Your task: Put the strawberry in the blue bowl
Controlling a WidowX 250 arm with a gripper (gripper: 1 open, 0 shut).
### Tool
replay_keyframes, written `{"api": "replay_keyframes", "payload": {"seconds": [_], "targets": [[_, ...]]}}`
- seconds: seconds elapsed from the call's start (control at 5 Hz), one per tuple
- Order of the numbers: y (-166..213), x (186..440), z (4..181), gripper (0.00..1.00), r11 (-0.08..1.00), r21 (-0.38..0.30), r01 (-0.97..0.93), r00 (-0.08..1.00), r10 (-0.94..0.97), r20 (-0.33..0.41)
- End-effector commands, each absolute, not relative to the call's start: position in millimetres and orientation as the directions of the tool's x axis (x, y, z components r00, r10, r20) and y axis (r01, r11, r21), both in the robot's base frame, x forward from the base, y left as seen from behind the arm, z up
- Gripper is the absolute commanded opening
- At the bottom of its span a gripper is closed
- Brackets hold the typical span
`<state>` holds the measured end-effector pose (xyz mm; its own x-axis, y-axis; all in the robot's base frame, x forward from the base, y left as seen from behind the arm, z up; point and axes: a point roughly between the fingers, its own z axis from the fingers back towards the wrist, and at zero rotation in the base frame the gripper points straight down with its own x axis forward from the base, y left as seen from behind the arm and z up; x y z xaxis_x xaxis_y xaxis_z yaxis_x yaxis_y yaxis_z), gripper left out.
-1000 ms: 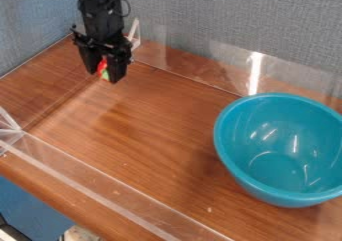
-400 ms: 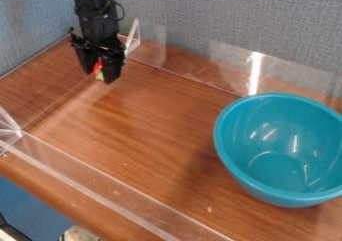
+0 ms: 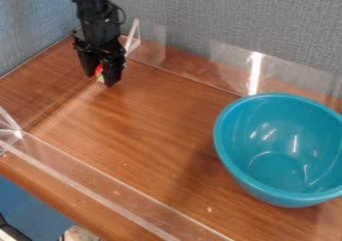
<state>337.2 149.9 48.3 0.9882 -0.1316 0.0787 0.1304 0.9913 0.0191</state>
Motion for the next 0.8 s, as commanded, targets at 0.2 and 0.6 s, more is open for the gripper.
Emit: {"api": "replay_keyframes", "payload": {"seconds": [0.2,0.6], "targets": [[163.1,341.0,73.9,0.0,0.989,0.06,0.138,0.979,-0.145,0.143],[163.5,337.7,75.5,0.0,0.985,0.057,0.162,0.974,-0.169,0.149]]}}
